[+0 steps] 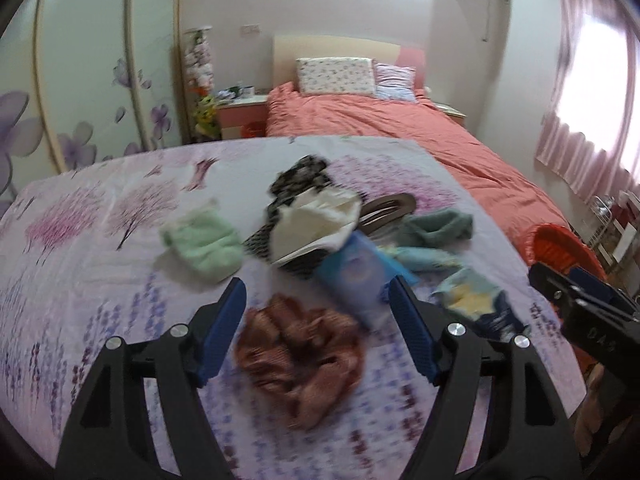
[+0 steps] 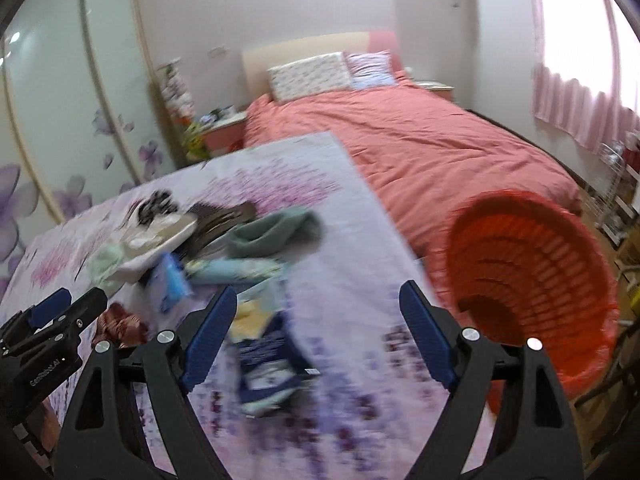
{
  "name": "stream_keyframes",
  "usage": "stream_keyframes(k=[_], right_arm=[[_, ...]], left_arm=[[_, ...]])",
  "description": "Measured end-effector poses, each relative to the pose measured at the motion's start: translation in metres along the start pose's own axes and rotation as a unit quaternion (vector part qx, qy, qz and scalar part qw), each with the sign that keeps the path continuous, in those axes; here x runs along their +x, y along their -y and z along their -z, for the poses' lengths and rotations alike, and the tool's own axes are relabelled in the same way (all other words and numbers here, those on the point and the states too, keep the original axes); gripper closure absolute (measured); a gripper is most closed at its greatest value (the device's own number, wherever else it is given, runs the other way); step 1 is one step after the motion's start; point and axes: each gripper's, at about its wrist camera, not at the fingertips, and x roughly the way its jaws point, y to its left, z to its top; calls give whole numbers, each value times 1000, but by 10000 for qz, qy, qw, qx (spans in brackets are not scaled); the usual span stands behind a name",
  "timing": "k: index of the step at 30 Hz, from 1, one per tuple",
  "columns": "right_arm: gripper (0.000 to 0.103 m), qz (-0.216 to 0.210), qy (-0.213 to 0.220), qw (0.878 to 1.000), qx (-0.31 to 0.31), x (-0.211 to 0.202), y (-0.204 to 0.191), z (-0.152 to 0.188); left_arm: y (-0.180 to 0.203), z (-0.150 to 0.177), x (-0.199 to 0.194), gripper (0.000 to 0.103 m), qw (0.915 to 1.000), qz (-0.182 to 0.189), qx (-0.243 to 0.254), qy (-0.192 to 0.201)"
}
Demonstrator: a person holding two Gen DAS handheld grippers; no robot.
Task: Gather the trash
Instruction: 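Grasp the dark blue snack bag with the right tool while the left grasps the plaid scrunchie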
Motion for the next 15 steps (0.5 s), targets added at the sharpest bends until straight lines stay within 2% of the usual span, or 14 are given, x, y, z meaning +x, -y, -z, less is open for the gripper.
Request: stream_keyframes(k=[8, 14, 15], right_arm=[[20, -6, -594, 9974, -399, 27, -25, 19], [39, 22, -911, 9951, -382, 41, -27, 23], [39, 22, -944, 9948, -375, 41, -27, 23]], left_arm=[[-25, 23, 6, 31, 9996, -124, -146, -203], [-24, 29, 17, 31, 9990, -101, -168, -407], [-24, 30, 18, 31, 9989, -96, -167, -429]])
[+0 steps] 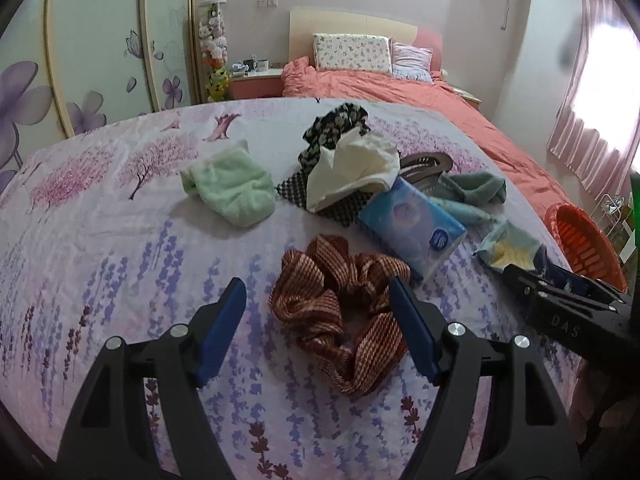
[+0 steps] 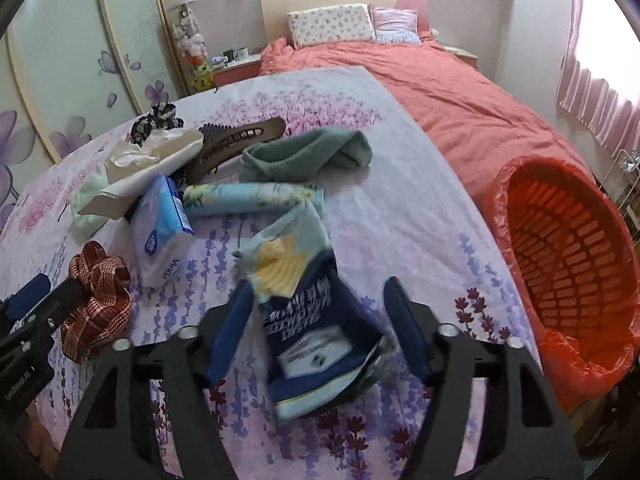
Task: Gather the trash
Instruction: 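Grasp the dark blue snack bag with the right tool while the left grasps the plaid scrunchie, then carry bag and scrunchie over the orange basket and open both tools to drop them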
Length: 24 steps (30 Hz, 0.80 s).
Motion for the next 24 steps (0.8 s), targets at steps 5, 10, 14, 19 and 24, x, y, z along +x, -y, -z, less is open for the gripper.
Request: stream_keyframes(k=[5, 10, 14, 19, 24], right_arm=[[42, -25, 19, 10000, 34, -1, 0, 1], [43, -56, 14, 9999, 82, 1, -2, -2], [47, -121, -51, 9999, 9, 5, -7, -1], [56, -204, -34, 9998, -39, 1, -10, 1], [62, -275, 18, 9996, 43, -6, -6, 0]], left_arm=[[2, 3, 6, 29, 9999, -5, -9, -102], [5, 3, 16, 27, 9997, 22, -70, -234], [9, 3, 24, 27, 9993, 114, -83, -348], [12, 0, 31, 48, 9977, 462, -155, -472], [15, -2, 26, 70, 9973, 622, -80, -372]])
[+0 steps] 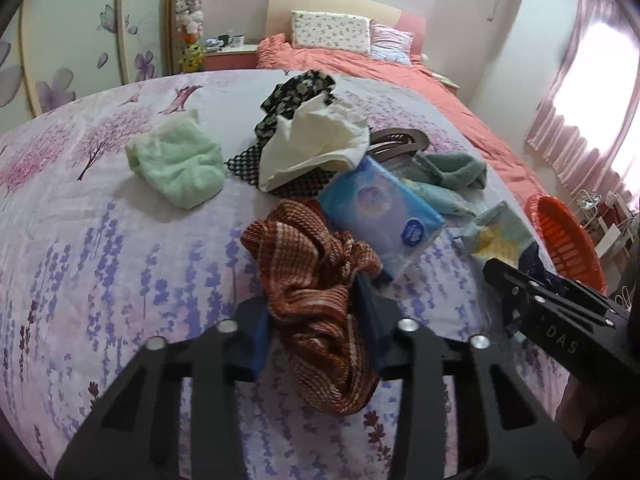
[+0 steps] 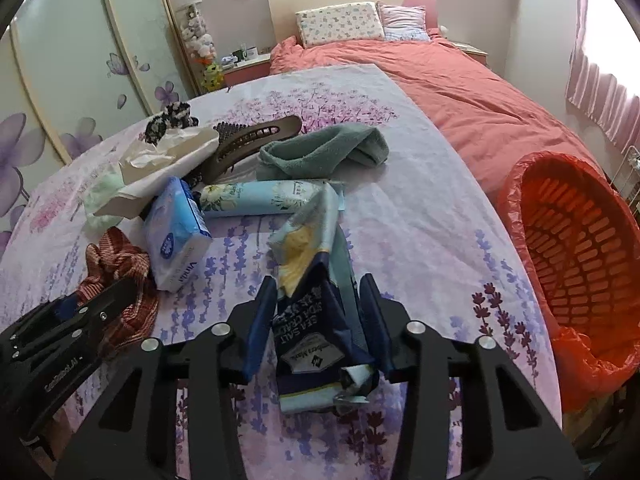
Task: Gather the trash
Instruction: 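Carry bag and scrunchie over the orange basket and open both tools to drop them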
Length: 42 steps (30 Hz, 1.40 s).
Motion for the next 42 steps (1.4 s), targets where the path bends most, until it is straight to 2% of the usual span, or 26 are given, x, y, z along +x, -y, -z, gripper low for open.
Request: stream_keyframes(k=[9, 27, 35, 42], right_arm=[[71, -155, 171, 9997, 93, -17, 2, -2], [72, -167, 661, 9976, 146, -54, 9, -7], [72, -88, 931, 9953, 240, -71, 21, -6], [72, 105, 1384, 9898, 314, -94, 36, -3]], left_arm=[[0, 1, -11, 79, 9999, 127, 5, 94], [15, -7, -56, 82, 9979, 316, 201, 525], [39, -13, -77, 82, 9954, 493, 394, 720], [68, -20, -87, 82, 9920, 687, 626, 855]])
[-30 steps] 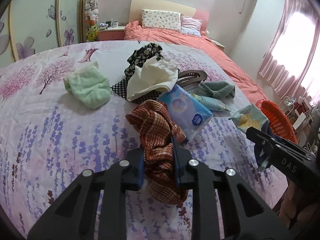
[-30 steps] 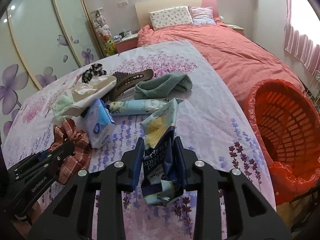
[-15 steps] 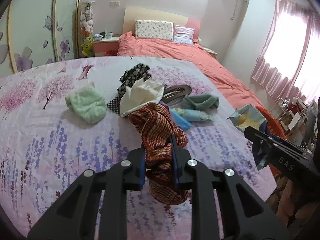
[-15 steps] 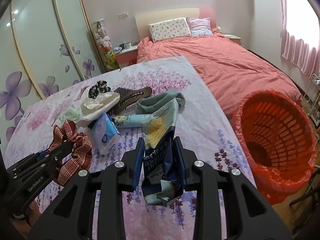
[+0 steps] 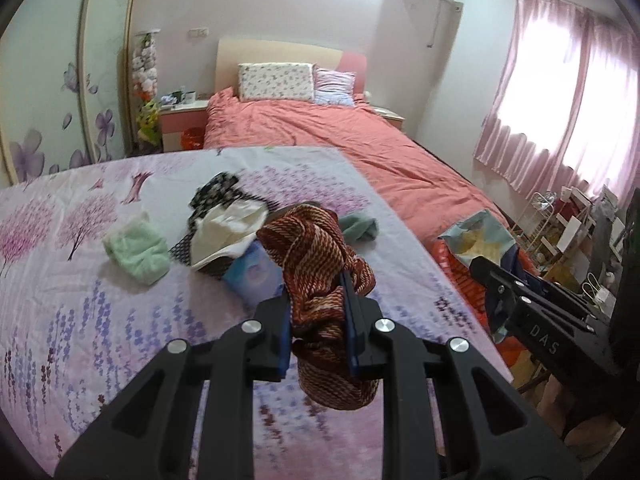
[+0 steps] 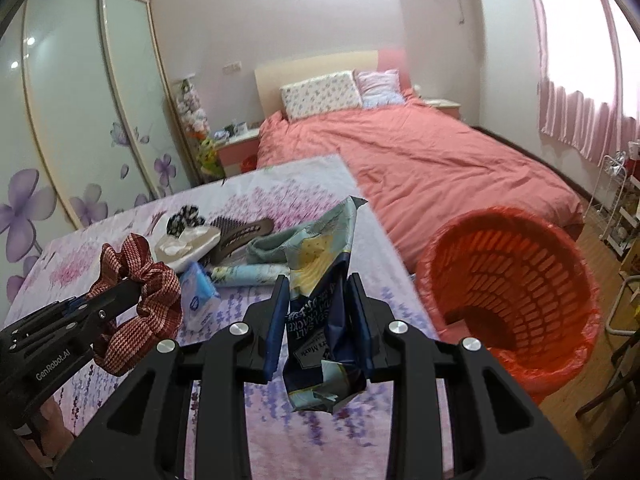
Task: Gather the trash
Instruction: 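Carry bag and scrunchie over the orange basket and open both tools to drop them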
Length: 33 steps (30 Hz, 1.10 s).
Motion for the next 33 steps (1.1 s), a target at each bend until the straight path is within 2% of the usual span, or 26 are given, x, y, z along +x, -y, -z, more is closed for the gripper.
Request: stream_keyframes(k=[8, 15, 23, 33], right_arm=[[72, 289, 400, 9981, 363, -22, 42, -7], [72, 594, 556, 9938, 761, -28, 87, -10], [72, 806, 637, 9892, 1041, -24, 123, -11], [72, 988, 661, 9845, 1292, -15, 157, -6]], left_arm=[[52, -17, 3, 82, 9986, 387, 326, 175], [101, -28, 15, 82, 9949, 785, 586, 233], [141, -33, 45, 82, 9905, 1104, 812, 102], [172, -33, 83, 82, 9867, 1284, 991, -88]])
